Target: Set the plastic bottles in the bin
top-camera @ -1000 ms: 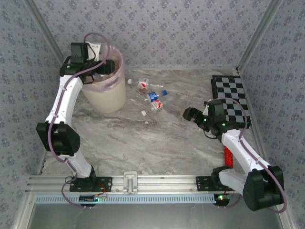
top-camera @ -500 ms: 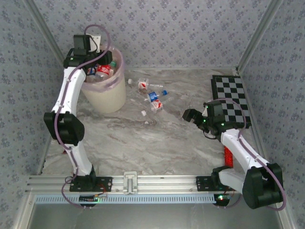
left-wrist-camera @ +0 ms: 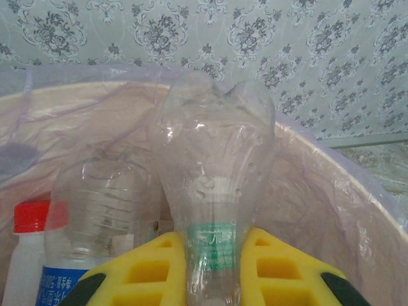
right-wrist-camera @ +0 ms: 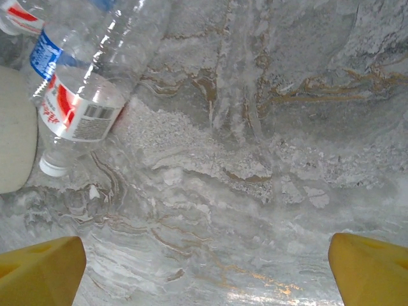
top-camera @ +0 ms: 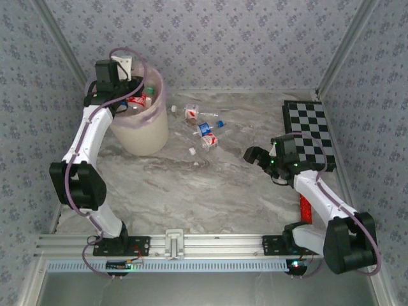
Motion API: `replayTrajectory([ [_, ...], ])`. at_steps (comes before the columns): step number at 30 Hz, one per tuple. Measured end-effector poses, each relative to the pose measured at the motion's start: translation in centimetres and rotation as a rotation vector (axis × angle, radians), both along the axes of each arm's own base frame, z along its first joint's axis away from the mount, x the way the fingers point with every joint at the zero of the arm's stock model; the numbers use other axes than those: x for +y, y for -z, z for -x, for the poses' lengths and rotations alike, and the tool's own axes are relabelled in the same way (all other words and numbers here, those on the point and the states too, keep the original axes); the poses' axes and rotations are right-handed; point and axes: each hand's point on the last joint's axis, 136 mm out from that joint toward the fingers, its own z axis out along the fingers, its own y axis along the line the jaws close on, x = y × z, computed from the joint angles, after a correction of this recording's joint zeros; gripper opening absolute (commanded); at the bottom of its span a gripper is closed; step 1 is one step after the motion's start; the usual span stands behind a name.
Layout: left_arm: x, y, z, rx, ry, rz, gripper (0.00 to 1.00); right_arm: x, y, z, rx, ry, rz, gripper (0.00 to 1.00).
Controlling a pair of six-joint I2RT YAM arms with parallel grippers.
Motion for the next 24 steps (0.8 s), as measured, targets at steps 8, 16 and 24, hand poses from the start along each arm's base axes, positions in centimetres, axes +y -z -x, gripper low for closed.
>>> replayTrajectory([
  [8, -0.9, 1.2, -0.6, 0.006, -0.004, 0.029, 0.12, 0.3, 0.4, 0.1, 0.014, -0.011, 0.003, 1.0],
  [16, -3.8, 1.9, -1.9, -0.018, 0.021, 0.045, 0.12, 0.3, 0.4, 0.1, 0.014, -0.01, 0.002, 1.0],
  [24, -6.6, 0.5, -1.1, -0.035, 0.06, 0.087, 0.3, 0.4, -0.7, -0.5, -0.006, 0.004, -0.014, 1.0],
])
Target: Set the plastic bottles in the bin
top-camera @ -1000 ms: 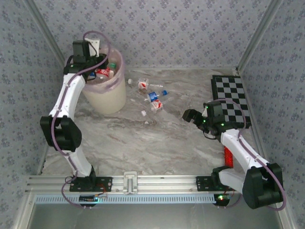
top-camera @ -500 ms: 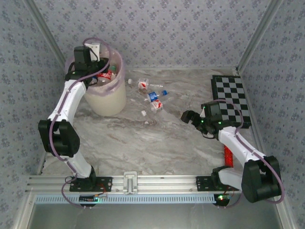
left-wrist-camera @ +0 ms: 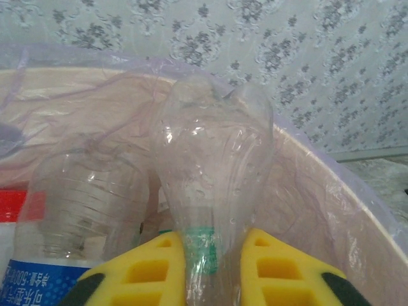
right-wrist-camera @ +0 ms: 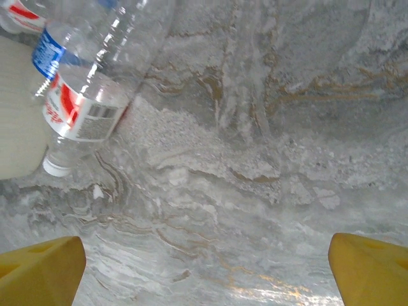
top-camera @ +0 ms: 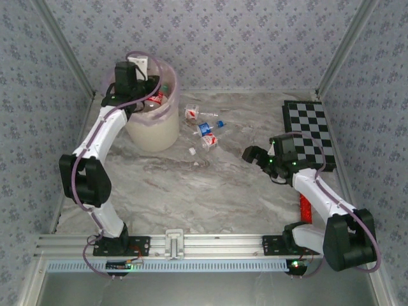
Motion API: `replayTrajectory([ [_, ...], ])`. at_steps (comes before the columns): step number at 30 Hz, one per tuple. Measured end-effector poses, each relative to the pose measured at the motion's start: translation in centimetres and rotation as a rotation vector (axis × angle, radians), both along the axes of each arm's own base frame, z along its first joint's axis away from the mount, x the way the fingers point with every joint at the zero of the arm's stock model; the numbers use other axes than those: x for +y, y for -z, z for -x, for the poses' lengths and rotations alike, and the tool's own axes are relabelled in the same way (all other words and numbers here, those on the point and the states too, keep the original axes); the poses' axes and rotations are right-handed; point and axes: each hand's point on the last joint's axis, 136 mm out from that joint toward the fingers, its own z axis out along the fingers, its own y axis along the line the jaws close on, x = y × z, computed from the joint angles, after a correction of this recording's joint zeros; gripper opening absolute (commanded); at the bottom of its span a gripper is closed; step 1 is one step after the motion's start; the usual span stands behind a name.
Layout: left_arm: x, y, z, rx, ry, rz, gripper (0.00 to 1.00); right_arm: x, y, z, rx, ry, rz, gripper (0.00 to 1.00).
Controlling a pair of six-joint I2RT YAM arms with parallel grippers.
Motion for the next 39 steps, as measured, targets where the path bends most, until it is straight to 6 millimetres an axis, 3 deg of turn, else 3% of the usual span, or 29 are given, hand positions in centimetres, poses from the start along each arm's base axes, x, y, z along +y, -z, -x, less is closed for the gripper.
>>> replayTrajectory([
  [5, -0.9, -0.4, 1.1, 0.039, 0.024, 0.001, 0.53, 0.3, -2.3, -1.4, -0.066, 0.007, -0.023, 1.0],
  [10, 0.1, 0.4, 2.9, 0.16, 0.029, -0.036, 0.83, 0.4, -2.5, -1.7, -0.078, 0.006, -0.027, 1.0],
  [14, 2.0, -0.1, 4.0, 0.223, 0.007, -0.051, 0.91, 0.5, -2.5, -1.7, -0.075, 0.002, -0.031, 1.0],
  [17, 5.1, -2.6, 4.7, 0.188, -0.053, -0.039, 0.92, 0.5, -2.5, -1.7, -0.076, 0.002, -0.031, 1.0],
  [19, 8.2, -4.9, 5.8, 0.141, -0.12, -0.02, 0.88, 0.5, -2.5, -1.7, -0.076, 0.002, -0.031, 1.0],
  [22, 12.9, -7.3, 8.6, 0.071, -0.236, 0.032, 0.72, 0.5, -2.3, -1.8, -0.071, 0.004, -0.031, 1.0],
  [25, 15.9, -7.6, 10.8, 0.039, -0.321, 0.088, 0.61, 0.7, -1.7, -1.9, -0.052, 0.0, -0.034, 1.0],
  [28, 16.0, -5.1, 11.0, 0.075, -0.326, 0.134, 0.55, 0.8, -1.3, -2.0, -0.034, -0.004, -0.04, 1.0],
  [32, 15.4, 0.6, 10.6, 0.182, -0.325, 0.202, 0.47, 1.1, -1.9, -2.3, -0.048, -0.01, -0.044, 1.0],
  [39, 15.0, 0.4, 11.1, 0.082, -0.329, 0.282, 0.46, 1.9, -3.5, -3.2, -0.08, -0.019, -0.054, 1.0],
])
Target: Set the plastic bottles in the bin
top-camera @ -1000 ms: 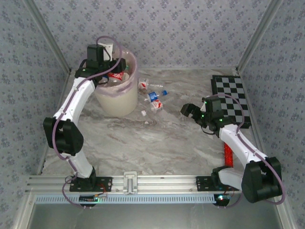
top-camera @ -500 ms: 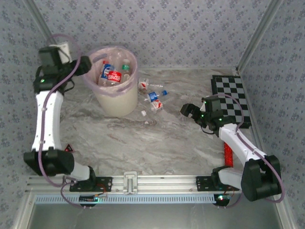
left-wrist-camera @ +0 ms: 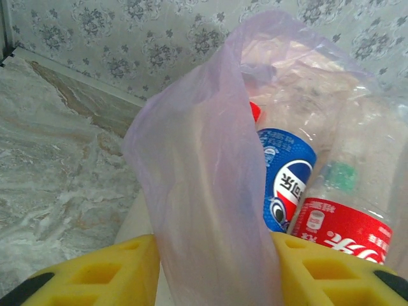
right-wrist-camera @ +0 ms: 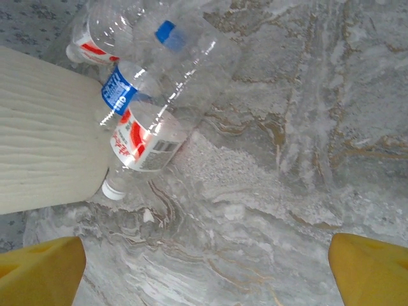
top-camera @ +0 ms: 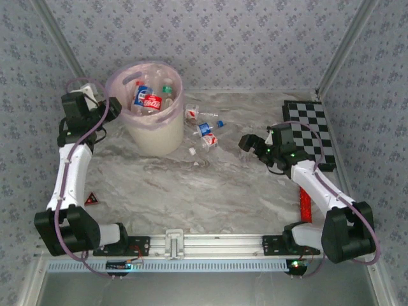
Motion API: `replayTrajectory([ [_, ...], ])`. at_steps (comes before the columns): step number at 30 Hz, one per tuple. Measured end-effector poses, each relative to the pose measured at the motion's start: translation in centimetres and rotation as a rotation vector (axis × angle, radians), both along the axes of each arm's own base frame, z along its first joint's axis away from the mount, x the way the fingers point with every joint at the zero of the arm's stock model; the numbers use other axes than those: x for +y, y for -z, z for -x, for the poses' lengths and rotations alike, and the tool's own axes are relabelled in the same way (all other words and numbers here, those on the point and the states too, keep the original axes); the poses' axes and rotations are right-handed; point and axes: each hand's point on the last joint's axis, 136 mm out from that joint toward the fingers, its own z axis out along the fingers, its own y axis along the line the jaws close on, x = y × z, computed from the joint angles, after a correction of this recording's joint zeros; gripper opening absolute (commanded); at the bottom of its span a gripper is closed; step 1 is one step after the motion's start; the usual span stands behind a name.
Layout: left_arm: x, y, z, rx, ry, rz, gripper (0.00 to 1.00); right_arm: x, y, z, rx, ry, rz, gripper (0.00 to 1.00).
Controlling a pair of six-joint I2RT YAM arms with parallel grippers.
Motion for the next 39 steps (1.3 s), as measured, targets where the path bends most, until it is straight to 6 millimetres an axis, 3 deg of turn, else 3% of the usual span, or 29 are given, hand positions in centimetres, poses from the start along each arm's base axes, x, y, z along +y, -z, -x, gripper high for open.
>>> replayTrajectory([
  [6, -0.3, 0.1, 0.6, -0.019, -0.004, 0.039, 0.5, 2.0, -0.3, -3.5, -0.009, 0.043, -0.029, 0.92],
  [9, -0.3, 0.2, 1.0, -0.021, -0.009, 0.042, 0.59, 3.9, 0.8, -5.2, 0.002, 0.07, -0.04, 0.89],
  [13, -0.2, 0.4, 2.2, 0.006, -0.014, 0.02, 0.78, 6.3, 3.1, -6.9, 0.037, 0.11, -0.03, 0.89],
  [16, -0.2, 0.4, 3.1, 0.041, -0.009, -0.013, 0.84, 7.3, 4.8, -8.2, 0.059, 0.156, -0.017, 0.9],
  [19, -0.1, -1.0, 4.4, 0.045, -0.005, -0.053, 0.87, 7.8, 6.2, -9.5, 0.074, 0.203, -0.016, 0.92],
  [24, -0.7, -6.1, 8.5, -0.053, -0.001, -0.109, 0.87, 8.5, 8.4, -11.5, 0.1, 0.258, -0.001, 0.92],
  [27, -2.4, -9.2, 11.5, -0.141, 0.038, -0.124, 0.86, 8.8, 9.3, -12.5, 0.108, 0.28, -0.002, 0.87],
  [31, -6.2, -10.4, 14.6, -0.198, 0.165, -0.096, 0.85, 9.1, 9.2, -13.2, 0.097, 0.292, -0.02, 0.65],
  [34, -8.8, -9.7, 15.5, -0.189, 0.261, -0.064, 0.85, 9.0, 9.0, -13.4, 0.088, 0.286, -0.019, 0.59],
  [39, -12.9, -7.1, 15.0, -0.117, 0.389, -0.008, 0.85, 8.4, 8.5, -13.0, 0.065, 0.259, 0.0, 0.55],
])
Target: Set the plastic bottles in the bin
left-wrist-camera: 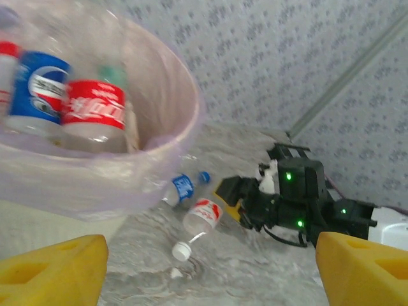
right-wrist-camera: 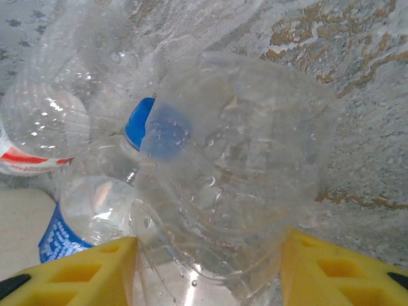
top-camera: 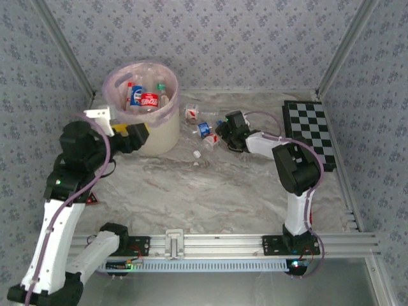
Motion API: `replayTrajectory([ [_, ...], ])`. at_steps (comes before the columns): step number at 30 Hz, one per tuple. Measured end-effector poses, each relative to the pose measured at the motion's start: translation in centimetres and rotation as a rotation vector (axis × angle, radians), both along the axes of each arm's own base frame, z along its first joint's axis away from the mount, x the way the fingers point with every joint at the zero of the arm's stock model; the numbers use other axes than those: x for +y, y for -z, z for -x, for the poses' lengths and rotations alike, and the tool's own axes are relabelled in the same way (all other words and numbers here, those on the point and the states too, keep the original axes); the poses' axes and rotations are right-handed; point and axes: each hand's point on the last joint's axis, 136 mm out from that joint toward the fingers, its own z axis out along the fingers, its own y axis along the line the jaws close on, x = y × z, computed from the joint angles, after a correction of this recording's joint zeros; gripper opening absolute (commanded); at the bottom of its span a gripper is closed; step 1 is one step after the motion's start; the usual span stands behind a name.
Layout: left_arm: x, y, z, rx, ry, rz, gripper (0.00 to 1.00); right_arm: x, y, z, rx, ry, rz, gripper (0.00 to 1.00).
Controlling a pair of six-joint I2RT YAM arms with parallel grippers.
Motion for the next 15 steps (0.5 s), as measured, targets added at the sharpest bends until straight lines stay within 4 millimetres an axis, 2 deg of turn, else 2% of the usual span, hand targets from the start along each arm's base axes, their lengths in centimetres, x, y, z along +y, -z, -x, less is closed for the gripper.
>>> replayTrajectory([
  [3, -3.3, 0.8, -0.6, 0.028, 0.092, 0.019, 0.87, -1.4, -0.6, 1.8, 0.008, -0.05, 0.031, 0.55],
  [5, -5.6, 1.7, -1.1, 0.053, 0.148, 0.026, 0.89, -2.3, -1.7, 2.8, -0.005, -0.105, 0.046, 0.55],
  [11, -13.1, 5.3, -2.0, 0.137, 0.329, 0.029, 0.94, -5.9, -7.6, 5.0, -0.116, -0.328, 0.013, 0.55],
  [13, -14.8, 6.4, -2.2, 0.16, 0.368, 0.027, 0.96, -7.0, -9.7, 5.8, -0.167, -0.396, 0.014, 0.54],
  [15, -16.3, 7.6, -2.5, 0.188, 0.409, 0.031, 0.97, -7.3, -11.7, 7.1, -0.218, -0.477, 0.014, 0.55],
])
